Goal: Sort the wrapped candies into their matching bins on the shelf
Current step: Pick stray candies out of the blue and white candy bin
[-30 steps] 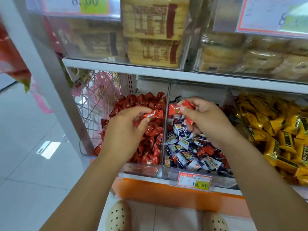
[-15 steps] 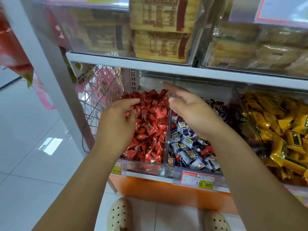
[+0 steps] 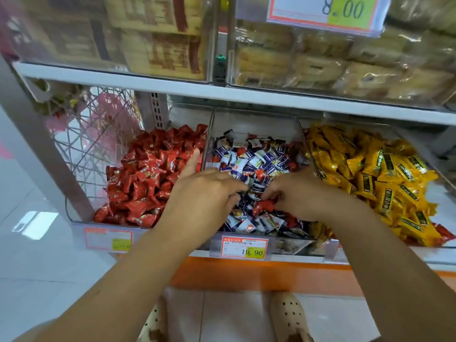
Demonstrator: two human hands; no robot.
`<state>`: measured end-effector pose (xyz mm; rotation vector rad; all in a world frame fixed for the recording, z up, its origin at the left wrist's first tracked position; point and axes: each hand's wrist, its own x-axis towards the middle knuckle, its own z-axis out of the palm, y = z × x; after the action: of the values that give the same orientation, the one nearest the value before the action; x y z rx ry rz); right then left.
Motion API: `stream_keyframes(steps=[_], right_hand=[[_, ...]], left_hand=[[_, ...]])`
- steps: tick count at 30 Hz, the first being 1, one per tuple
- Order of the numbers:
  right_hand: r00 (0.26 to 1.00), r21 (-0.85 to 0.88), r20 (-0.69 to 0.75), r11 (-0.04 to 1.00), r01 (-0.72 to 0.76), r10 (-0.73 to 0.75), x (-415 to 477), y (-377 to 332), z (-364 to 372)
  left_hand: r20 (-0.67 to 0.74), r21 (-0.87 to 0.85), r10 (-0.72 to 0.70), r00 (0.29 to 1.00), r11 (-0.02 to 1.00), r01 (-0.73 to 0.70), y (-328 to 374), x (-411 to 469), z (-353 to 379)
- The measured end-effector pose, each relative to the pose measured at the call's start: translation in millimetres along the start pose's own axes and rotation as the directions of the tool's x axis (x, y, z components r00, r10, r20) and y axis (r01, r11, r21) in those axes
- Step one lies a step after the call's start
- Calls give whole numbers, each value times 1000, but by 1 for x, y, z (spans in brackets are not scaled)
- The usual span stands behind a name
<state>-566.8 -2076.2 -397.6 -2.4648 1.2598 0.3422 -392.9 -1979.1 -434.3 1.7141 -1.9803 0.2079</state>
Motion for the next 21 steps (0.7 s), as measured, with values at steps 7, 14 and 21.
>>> stream_keyframes(steps=[7,14,21], right_hand=[[997,-23,12,997,80,-79,21,5,21],[980,74,-117,983,170,-161,26,7,24],[965,458,-239,863,211,-108,8,1,5]], left_hand=[[110,-55,24,994,998,-18,-7,8,6],[135,-87,15,991,996,-3,-9,10,3],[67,-73,13,998,997,-8,-6,14,7]])
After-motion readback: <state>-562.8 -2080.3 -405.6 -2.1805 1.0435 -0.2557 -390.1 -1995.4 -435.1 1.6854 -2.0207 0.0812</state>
